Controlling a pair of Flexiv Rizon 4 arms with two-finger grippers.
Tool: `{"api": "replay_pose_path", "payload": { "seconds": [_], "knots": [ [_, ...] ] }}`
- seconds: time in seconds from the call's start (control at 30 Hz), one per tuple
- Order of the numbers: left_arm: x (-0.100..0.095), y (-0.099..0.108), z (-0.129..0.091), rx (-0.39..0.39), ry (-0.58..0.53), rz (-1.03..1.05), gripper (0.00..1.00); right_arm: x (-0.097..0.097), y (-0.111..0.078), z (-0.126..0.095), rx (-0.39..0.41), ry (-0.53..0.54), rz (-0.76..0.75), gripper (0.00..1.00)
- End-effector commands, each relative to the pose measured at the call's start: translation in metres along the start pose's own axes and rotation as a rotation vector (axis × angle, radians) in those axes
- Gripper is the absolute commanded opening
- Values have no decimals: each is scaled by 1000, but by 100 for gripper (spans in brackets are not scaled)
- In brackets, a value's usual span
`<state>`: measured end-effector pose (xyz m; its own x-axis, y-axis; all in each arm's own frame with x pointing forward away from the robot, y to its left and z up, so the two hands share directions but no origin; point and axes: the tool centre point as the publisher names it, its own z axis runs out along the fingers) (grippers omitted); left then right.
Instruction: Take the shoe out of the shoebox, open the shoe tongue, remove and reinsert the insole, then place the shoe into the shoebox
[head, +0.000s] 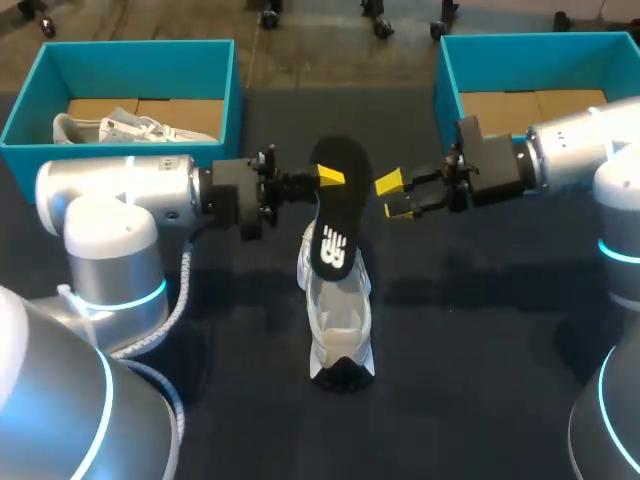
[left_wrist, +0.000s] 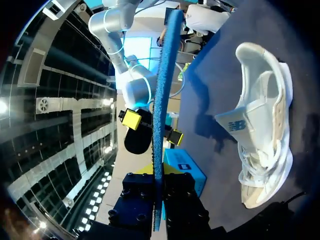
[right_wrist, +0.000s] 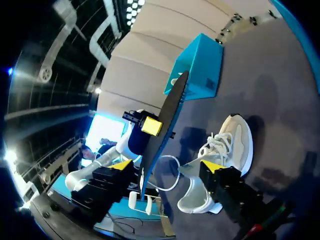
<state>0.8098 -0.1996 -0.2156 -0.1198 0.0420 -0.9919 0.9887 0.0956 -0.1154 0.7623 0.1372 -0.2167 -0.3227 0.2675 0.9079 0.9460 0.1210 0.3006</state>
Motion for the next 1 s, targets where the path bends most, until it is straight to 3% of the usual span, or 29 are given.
{"api": "replay_pose_path", "payload": {
  "seconds": [0.03,0.17,0.27,0.33,0.4,0.5,0.77,0.8,0.87,1.0],
  "knots": [
    [-10,-14,-26,-1,22,11,0,1,2,-9,20,-3,3,100],
    [-13,-25,-41,15,44,0,0,1,2,-9,20,-3,3,100],
    [-15,-34,-52,36,61,-28,0,2,8,-21,137,-112,-106,100],
    [-15,-39,-56,44,74,-63,0,6,8,-29,211,-227,-271,100],
    [-16,-45,-58,63,90,-143,0,5,7,-31,371,-270,-419,100],
    [-25,-46,-61,28,97,-100,0,5,7,-31,371,-270,-419,100],
    [-25,-46,-61,28,97,-100,0,5,7,-31,371,-270,-419,100],
    [-21,-50,-58,-12,128,-111,0,8,10,-33,437,-314,-454,100],
    [-19,-62,-59,11,145,-174,0,10,10,-36,565,-415,-600,100],
    [-21,-84,-64,4,170,-272,0,4,-3,-31,740,-464,-904,100]
  ]
}}
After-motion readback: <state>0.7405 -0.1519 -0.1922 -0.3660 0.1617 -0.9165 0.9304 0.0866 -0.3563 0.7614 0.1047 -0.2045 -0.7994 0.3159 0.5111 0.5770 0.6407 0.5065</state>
